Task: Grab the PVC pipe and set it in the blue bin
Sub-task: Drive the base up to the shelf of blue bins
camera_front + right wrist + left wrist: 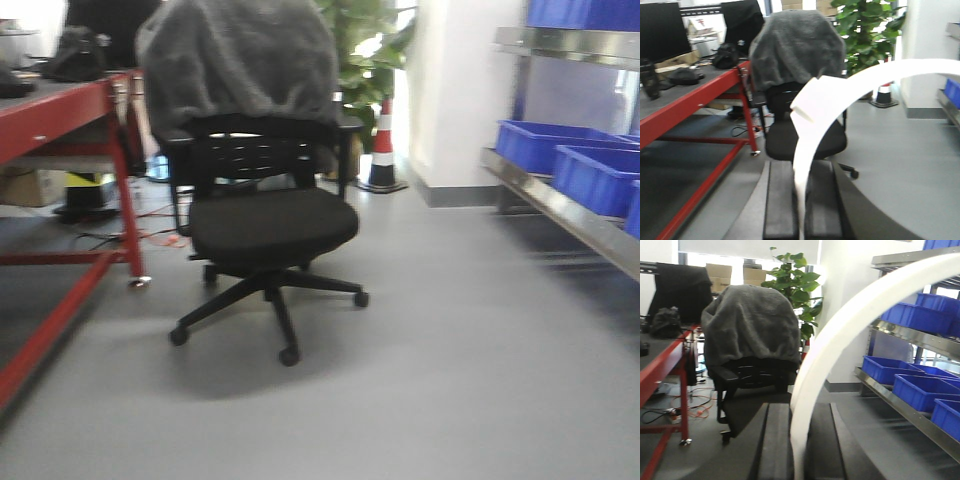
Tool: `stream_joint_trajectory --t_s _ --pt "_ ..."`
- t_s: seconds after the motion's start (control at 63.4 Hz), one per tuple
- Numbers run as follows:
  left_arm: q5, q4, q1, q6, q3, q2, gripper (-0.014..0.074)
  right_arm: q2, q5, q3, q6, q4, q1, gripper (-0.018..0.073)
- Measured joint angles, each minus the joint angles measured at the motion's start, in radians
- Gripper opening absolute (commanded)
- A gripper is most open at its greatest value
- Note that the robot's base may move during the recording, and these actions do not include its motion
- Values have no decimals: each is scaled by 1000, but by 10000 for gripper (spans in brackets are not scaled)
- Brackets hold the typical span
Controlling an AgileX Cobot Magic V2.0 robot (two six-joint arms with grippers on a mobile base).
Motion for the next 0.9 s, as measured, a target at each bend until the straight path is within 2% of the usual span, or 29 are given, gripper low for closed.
stream_joint_trajectory --t_s 0.899 --pt "-2 0 0 0 0 0 -111 0 0 0 0 0 0 -169"
